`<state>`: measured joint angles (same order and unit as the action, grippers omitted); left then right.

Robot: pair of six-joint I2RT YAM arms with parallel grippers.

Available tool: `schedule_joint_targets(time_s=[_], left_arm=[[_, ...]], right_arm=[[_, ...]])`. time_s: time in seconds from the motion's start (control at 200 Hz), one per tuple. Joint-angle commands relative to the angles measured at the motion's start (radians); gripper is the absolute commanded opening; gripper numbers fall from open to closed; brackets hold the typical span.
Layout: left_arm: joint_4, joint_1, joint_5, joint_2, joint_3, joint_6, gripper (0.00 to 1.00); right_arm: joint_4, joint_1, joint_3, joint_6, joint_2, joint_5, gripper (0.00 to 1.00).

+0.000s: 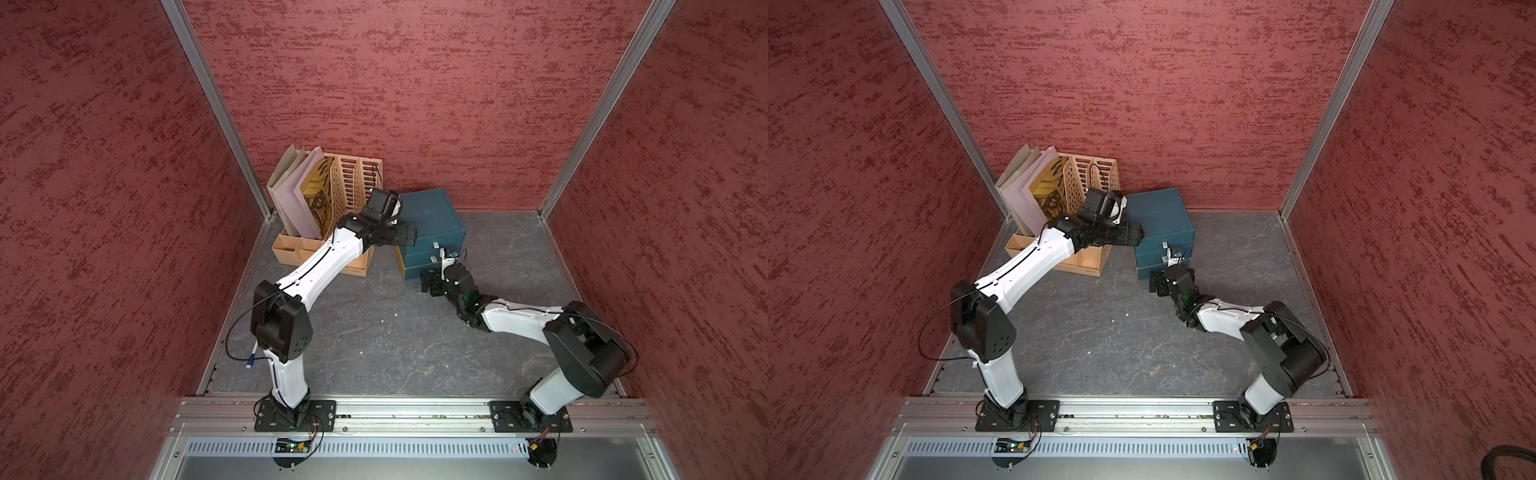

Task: Place the transparent tape into the drawer according to color
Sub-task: Reset both arms

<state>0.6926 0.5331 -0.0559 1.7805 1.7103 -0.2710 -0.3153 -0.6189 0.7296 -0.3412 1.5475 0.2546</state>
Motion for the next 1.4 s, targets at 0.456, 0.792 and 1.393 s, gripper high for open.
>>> schedule_joint_targets(time_s=[0.456,0.792,1.393], left_arm=[[-0.388,-0.239,0.057,-0.462,-0.737,0.083,1.00],[-0.673,-0.398,0.043,-0.526,-0.986,0.175,1.00],[-1.246,-0.576,-0.032,-0.455,-1.235,0.294,1.00]], right_arm=[[0.568,0.192,0.104,0.110,-0.262,0.049,0.99],[0.451,0.452,0.097,0.142,-0.263,0.154,0.99],[-0.366,0.529,-0.233,0.305,-0.067,0.143,0.98]])
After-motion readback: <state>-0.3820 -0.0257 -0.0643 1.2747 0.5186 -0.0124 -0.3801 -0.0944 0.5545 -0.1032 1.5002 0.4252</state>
